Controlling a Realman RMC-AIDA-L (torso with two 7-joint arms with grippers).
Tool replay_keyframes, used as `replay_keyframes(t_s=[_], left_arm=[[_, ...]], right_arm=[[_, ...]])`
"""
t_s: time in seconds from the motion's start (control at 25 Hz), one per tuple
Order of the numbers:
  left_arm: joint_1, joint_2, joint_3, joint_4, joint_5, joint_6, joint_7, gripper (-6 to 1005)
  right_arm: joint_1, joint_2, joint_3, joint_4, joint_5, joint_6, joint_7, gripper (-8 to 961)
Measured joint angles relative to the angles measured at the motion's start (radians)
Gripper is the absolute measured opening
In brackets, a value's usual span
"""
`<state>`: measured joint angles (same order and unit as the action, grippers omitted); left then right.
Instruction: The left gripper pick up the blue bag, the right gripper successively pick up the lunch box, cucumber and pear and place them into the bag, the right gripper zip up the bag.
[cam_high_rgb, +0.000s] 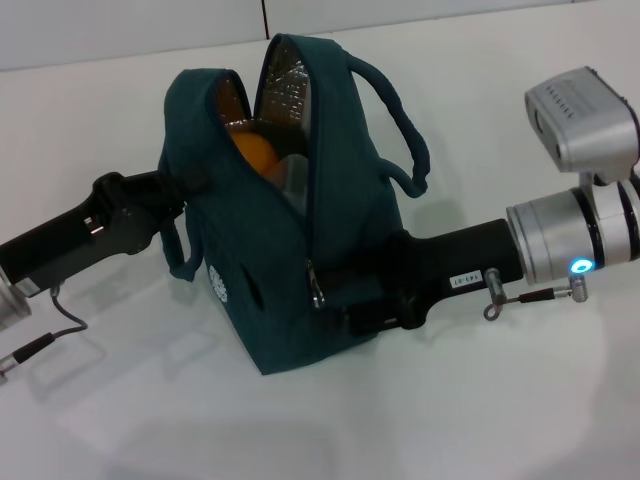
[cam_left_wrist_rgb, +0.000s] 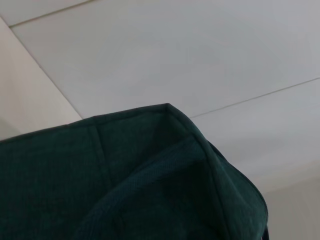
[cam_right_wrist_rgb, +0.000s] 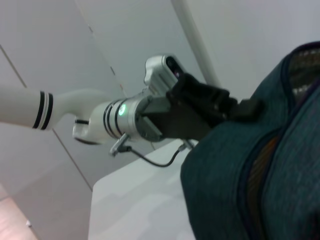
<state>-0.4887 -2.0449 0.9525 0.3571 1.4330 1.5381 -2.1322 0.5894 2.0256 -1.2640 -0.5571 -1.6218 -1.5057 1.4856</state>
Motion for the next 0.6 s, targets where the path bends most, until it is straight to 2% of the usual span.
replay_keyframes(t_s=[0.2,0.6], left_arm=[[-0.004,0.000,-0.001,0.000,0.000,-0.001,0.000,57],[0.000,0.004,-0.001,0.005,0.000,-0.008,0.000,57]], right_arm=[[0.019,0.001,-0.084,0.000,0.004,0.043,-0.001,558],[0.016,0.002,-0.164,-0.001,0.125,0.140,-0.037,558]])
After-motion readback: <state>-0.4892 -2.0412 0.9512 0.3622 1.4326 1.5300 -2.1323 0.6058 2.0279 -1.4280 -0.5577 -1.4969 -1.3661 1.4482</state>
